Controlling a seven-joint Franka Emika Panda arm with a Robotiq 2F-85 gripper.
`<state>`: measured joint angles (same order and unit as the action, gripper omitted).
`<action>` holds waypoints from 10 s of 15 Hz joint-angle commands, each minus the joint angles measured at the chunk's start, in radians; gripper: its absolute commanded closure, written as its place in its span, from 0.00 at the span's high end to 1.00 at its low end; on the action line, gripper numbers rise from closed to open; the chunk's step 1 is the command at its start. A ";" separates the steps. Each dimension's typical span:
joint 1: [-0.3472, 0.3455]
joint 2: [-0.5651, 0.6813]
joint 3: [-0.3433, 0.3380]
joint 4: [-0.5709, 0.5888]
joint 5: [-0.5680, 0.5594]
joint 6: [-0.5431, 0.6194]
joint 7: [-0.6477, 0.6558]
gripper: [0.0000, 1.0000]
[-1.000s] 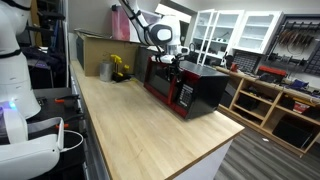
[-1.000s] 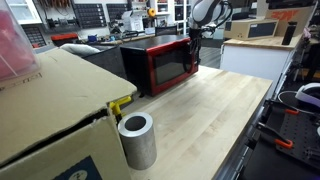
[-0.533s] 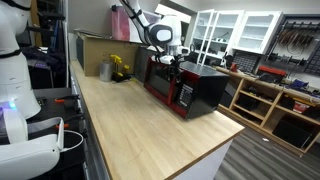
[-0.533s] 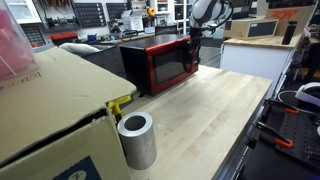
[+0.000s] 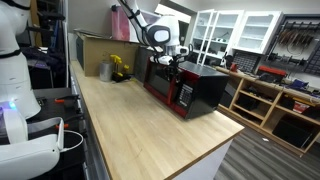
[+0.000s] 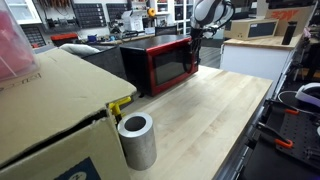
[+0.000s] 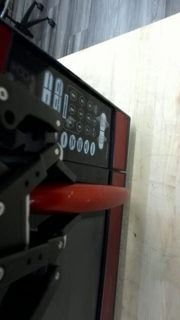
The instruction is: Open the microwave door
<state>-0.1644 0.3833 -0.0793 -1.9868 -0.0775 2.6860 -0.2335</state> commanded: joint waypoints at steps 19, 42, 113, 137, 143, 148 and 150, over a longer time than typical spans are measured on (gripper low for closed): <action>0.087 -0.742 0.026 -0.877 -0.104 0.010 0.065 1.00; 0.043 -0.546 -0.094 -0.421 0.005 -0.024 0.163 1.00; 0.328 -0.407 0.251 -0.297 0.159 -0.553 2.200 1.00; 0.033 -0.482 -0.036 -0.289 -0.243 -0.568 0.917 1.00; 0.039 -0.533 -0.006 -0.296 -0.352 -0.387 0.793 1.00; 0.047 -0.576 0.016 -0.344 -0.320 -0.127 0.702 1.00; 0.058 -0.587 0.019 -0.364 -0.235 -0.010 0.647 1.00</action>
<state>-0.1202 -0.1569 -0.0619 -2.2989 -0.4058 2.5465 0.4961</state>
